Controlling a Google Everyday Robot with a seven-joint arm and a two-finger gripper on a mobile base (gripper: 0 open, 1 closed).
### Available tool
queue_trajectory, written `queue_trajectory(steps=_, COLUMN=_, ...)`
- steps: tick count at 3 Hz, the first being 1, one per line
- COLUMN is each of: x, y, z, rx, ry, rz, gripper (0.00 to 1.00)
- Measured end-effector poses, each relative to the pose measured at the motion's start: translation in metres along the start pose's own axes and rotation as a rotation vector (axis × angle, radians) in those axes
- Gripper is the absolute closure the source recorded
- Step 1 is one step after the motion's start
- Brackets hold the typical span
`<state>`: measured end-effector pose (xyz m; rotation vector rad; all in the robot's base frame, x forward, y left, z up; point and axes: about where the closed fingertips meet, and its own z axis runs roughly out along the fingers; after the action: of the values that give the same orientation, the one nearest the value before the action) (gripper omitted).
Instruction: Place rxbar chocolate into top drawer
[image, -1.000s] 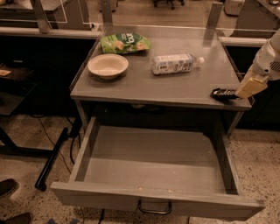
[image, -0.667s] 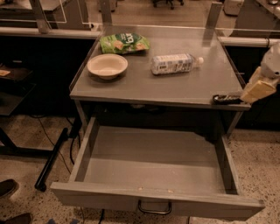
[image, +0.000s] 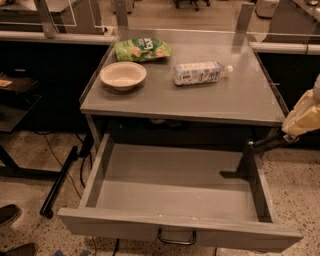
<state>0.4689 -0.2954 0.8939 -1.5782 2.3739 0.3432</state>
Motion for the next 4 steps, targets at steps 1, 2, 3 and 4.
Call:
queue_trajectory(steps=1, x=0.005, y=0.016, z=0.009, rx=-0.046, ry=-0.011, rz=0.003, gripper=1.00)
queue_trajectory(steps=2, x=0.002, y=0.011, z=0.015, rx=-0.040, ry=-0.048, rz=0.010, gripper=1.00)
queue_trajectory(steps=3, x=-0.005, y=0.029, z=0.031, rx=-0.064, ry=-0.086, rz=0.007, gripper=1.00)
queue_trajectory(steps=4, x=-0.021, y=0.046, z=0.059, rx=-0.127, ry=-0.113, rz=-0.016, gripper=1.00)
